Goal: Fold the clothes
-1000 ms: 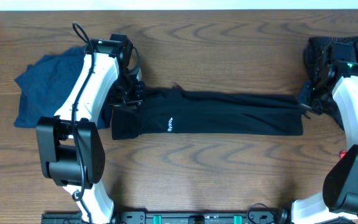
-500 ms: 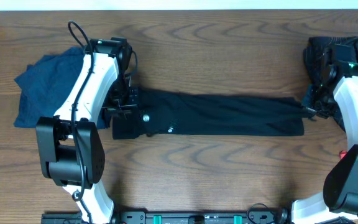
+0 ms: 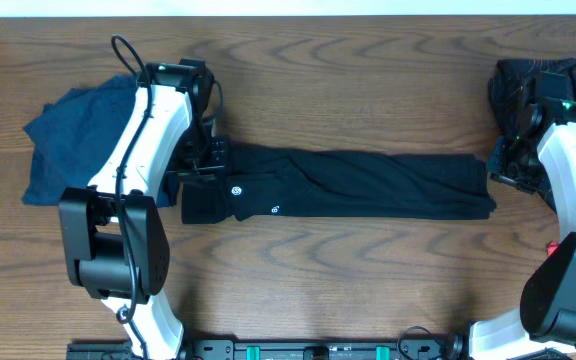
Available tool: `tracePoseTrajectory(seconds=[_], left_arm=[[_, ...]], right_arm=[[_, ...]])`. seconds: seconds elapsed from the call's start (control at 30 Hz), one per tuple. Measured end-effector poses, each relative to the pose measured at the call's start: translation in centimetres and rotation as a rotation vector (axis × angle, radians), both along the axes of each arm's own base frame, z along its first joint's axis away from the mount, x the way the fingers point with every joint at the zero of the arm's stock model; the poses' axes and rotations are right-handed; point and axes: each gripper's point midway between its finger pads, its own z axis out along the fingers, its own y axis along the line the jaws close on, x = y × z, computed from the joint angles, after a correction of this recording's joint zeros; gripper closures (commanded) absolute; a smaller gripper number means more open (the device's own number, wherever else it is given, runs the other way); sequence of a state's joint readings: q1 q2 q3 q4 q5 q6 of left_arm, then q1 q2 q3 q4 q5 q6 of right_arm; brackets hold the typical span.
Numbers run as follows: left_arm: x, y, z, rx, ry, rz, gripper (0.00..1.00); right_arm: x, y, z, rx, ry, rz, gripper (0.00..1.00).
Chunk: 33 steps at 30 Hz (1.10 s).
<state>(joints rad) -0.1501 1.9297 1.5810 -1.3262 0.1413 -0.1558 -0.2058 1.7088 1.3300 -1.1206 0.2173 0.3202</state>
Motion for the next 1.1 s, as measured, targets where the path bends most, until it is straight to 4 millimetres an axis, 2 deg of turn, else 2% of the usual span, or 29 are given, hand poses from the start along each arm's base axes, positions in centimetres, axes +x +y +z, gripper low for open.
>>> tracePoseTrajectory(seconds=[0.03,0.13,0.2,0.33,0.5,0.7,0.83,0.93,1.0,1.03,1.1], left_arm=[[0.2,-0.4,0.0,-0.011,-0.01,-0.007,0.83],[0.3,-1.6,-0.1,-0.033,-0.02,-0.033,0.83],[0.2,-2.1,0.0,-0.042,-0.019,-0.045,0.83],[0.0,-2.6,0.0,-0.049,-0.017,-0.056,0.83],[0.0,-2.6,0.0,-0.049,-0.017,-0.056,0.83],[-0.1,-2.6,0.0,-0.05,-0.011,-0.056,0.83],[-0.2,-2.6,0.0,-0.049,-0.006,-0.055,0.83],[-0.3,-2.6,0.0,-0.049,-0.005,-0.055,0.83],[-0.3,-2.6,0.0,-0.049,-0.002,-0.055,0.83],[-0.3,-2.6,0.0,-0.049,-0.003,-0.055,0.83],[-0.3,-2.6,0.0,-0.049,-0.002,-0.055,0.83]], right_arm=[[-0.2,0.1,0.0,0.003,0.01,0.001,0.63],[-1.3,0.8,-0.2,0.04,0.055,0.017,0.4],[-1.8,1.3,-0.5,0.071,0.075,0.043,0.33],[-2.0,2.2,-2.6,0.122,0.073,0.089,0.29],[-0.7,2.3,-6.0,0.154,-0.031,0.108,0.29],[0.9,2.8,-8.7,0.171,-0.158,0.145,0.29],[1.0,3.2,-9.8,0.181,-0.192,0.163,0.4],[0.9,3.3,-10.2,0.185,-0.202,0.171,0.68],[1.2,3.5,-10.2,0.192,-0.214,0.183,0.95],[1.3,3.7,-10.2,0.202,-0.219,0.187,0.99],[1.3,3.7,-10.1,0.209,-0.224,0.187,0.99]])
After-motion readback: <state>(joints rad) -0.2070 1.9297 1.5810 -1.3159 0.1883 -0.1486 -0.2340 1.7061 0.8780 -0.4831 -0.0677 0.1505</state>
